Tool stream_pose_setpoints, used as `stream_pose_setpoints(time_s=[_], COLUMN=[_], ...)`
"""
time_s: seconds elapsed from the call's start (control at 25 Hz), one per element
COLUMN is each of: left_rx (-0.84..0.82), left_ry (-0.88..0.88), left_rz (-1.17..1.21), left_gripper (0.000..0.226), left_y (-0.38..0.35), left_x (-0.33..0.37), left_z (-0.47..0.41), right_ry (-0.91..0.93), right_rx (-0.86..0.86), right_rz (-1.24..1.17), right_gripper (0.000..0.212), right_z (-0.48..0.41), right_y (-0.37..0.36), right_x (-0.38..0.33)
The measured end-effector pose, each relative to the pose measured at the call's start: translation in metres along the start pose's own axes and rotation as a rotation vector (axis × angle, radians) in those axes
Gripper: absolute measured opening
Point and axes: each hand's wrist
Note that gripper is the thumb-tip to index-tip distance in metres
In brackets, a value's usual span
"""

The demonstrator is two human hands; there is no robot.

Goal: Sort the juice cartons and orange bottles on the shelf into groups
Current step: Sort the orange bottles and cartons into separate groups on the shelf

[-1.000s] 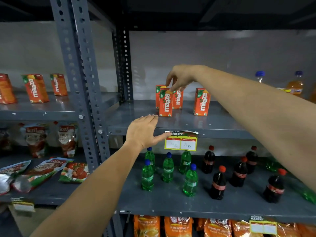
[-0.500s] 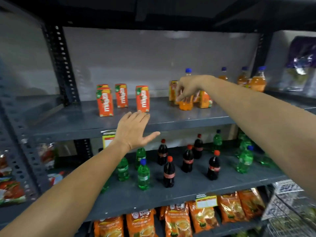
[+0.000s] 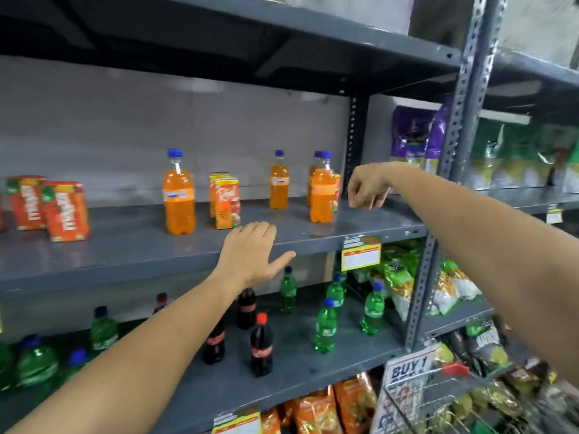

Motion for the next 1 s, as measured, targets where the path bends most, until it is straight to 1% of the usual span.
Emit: stream_pose_setpoints(time_s=[0.08,0.2,0.32,0.4,0.48,0.52,0.6,0.64,0.76,0.8,0.88,0.92,1.0], left_rx=[-0.01,-0.024,-0.015,0.011,0.04,0.048,0.064,0.068,0.096,0.102,0.114,0.115,0.109], left_ry=[0.041,0.104,0.178,0.191,0.193,0.196,0.199,0.202,0.206,0.209,0.204,0.205,0.216], left_rz=[-0.013,-0.076,-0.11,-0.128,-0.137,-0.137,-0.141,-0.145,-0.155,-0.163,-0.176,-0.179,-0.168], left_gripper=[0.066,0.07,0.069,0.069,0.068,0.068,0.067,0.067,0.066,0.065,0.063,0.062,0.061], left_y=[-0.015,-0.035,-0.04,-0.045,-0.046,-0.047,-0.049,-0.05,-0.053,-0.053,-0.053,-0.054,-0.053], left_x=[0.024,0.043,0.049,0.053,0.054,0.054,0.054,0.054,0.054,0.053,0.056,0.057,0.058], left_z=[-0.017,-0.03,-0.035,-0.038,-0.038,-0.038,-0.038,-0.038,-0.038,-0.037,-0.038,-0.038,-0.038], right_ry=[-0.014,-0.017,0.013,0.075,0.169,0.218,0.302,0.319,0.31,0.32,0.356,0.372,0.372], right_rx=[0.04,0.104,0.198,0.246,0.288,0.299,0.296,0.269,0.165,0.166,0.224,0.25,0.25], right_rz=[-0.011,0.011,0.057,0.125,0.219,0.231,0.219,0.223,0.232,0.206,0.158,0.15,0.18], right_gripper=[0.011,0.016,0.019,0.033,0.05,0.055,0.059,0.062,0.074,0.073,0.066,0.063,0.059], right_z=[-0.011,-0.031,-0.056,-0.071,-0.084,-0.089,-0.102,-0.109,-0.125,-0.13,-0.131,-0.131,-0.127], right_y=[0.007,0.012,0.013,0.014,0.014,0.014,0.015,0.014,0.01,0.009,0.01,0.012,0.016], right_x=[0.032,0.064,0.074,0.07,0.058,0.05,0.039,0.036,0.037,0.039,0.043,0.043,0.044])
Point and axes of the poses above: each hand's wrist, its own z-axis away from the middle knuckle, its own y-axis out of the back of the hand, x = y × z
